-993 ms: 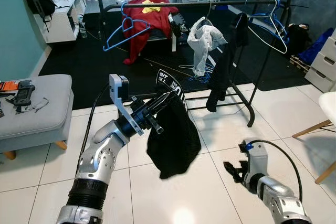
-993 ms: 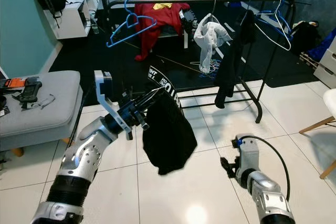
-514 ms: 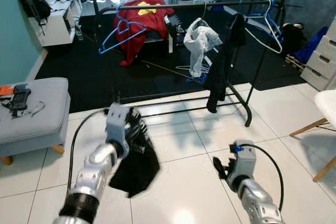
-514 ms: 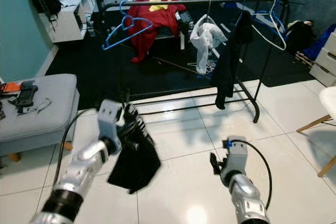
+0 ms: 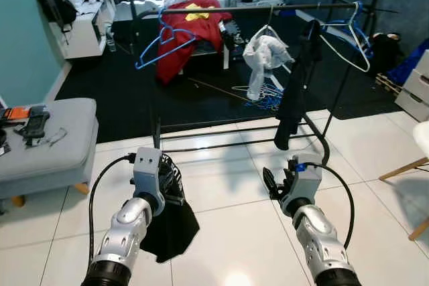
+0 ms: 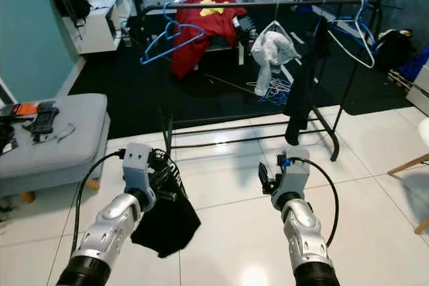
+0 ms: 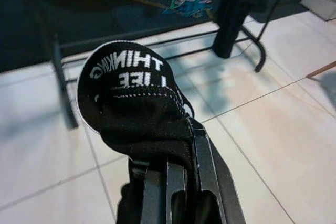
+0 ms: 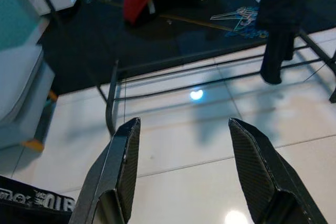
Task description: Hang hanger
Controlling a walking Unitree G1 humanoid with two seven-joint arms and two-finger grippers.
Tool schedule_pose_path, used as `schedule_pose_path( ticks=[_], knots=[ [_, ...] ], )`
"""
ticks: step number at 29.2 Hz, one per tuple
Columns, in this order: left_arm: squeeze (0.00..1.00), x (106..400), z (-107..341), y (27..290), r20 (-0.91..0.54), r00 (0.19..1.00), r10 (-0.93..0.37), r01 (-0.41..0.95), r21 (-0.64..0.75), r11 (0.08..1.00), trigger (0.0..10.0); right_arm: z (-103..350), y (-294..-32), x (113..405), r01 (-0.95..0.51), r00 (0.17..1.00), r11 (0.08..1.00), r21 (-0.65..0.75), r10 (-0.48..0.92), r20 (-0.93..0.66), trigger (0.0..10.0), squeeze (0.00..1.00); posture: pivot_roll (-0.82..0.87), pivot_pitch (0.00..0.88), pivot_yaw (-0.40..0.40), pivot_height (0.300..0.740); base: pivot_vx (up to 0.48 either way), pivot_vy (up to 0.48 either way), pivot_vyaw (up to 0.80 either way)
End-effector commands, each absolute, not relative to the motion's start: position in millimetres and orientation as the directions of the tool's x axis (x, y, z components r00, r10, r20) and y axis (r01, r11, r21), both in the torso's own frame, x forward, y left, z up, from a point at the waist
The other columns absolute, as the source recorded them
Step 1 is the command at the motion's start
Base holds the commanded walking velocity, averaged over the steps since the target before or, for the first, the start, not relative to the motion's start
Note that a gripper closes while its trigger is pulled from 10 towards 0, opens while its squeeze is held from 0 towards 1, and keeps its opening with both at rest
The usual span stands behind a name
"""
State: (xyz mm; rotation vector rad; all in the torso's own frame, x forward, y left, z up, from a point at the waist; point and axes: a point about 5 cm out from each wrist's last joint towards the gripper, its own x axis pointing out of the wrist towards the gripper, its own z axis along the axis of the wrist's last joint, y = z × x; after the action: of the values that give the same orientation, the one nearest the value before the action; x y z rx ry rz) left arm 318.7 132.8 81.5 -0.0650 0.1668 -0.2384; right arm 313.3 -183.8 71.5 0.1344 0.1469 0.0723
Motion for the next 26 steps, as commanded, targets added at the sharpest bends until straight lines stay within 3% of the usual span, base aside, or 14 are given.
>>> schedule_pose_path(
  ticks=[1, 20, 26],
  knots=[
    [0.00, 320.8, 82.7, 128.0, -0.149, 0.957, -0.248, 0.239, -0.072, 0.968, 10.0, 74.1, -182.7, 316.2, -0.060, 0.989, 0.986, 0.155, 0.080, -0.123, 10.0, 0.00, -0.13, 0.032, 0.009, 0.740, 0.315, 0.000, 0.00],
    [0.00, 323.2, 94.2, 118.5, -0.106, 0.962, -0.252, 0.245, -0.078, 0.966, 10.0, 78.4, -177.6, 316.9, -0.115, 0.988, 0.986, 0.120, 0.125, -0.086, 10.0, 0.00, -0.13, 0.016, 0.021, 0.740, 0.353, 0.000, 0.00],
    [0.00, 326.5, 95.8, 119.0, -0.103, 0.962, -0.253, 0.246, -0.075, 0.966, 10.0, 79.9, -179.6, 317.9, -0.086, 0.993, 0.987, 0.137, 0.097, -0.073, 10.0, 0.00, -0.13, 0.017, 0.021, 0.740, 0.362, 0.000, 0.54]
  ],
)
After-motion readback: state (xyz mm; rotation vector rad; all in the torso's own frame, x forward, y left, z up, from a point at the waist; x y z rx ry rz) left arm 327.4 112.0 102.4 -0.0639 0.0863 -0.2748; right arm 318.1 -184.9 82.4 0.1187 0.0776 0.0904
